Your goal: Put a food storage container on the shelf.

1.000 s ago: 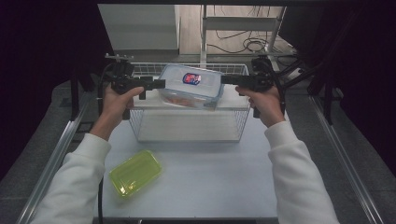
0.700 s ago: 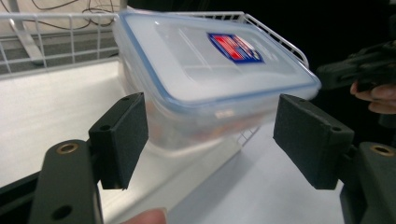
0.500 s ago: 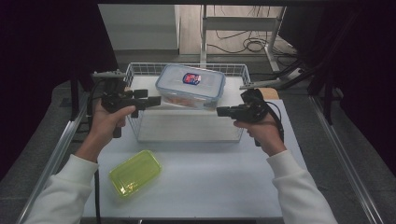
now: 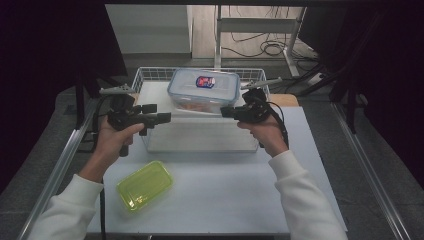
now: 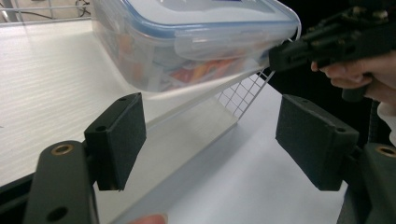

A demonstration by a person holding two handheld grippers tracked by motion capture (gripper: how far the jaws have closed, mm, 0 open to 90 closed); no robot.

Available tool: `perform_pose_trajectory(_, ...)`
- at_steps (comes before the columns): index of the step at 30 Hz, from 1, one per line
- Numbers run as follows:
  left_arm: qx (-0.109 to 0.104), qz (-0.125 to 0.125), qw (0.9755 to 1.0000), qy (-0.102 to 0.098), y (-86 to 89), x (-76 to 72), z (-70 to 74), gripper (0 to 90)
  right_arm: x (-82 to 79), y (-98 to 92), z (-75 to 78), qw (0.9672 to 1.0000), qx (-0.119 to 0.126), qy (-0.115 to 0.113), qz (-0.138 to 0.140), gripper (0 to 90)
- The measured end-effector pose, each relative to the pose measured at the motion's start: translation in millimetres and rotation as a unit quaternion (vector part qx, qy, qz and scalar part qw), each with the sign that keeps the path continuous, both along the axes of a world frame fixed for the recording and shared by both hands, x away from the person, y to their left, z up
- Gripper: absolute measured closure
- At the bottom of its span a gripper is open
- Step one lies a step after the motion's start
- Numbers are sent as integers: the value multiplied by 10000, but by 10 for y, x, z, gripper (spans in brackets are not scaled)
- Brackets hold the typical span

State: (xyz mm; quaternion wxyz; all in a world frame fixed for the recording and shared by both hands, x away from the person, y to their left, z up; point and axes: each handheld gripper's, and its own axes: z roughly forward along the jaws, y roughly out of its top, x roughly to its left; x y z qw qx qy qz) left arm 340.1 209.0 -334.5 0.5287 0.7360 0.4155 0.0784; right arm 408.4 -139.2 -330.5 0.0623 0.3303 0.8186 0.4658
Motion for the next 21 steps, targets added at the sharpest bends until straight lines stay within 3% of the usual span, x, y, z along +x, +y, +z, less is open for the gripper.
perform_pose_trajectory(8, -27, -16, 10000, -2, 18, -23, -12, 235, 94, -44, 17, 9998, 59, 48, -210, 885)
perform_pose_trajectory(21, -37, -47, 10000, 24, 14, -45, -66, 230, 144, -105, -16, 9993, 191, 75, -311, 885)
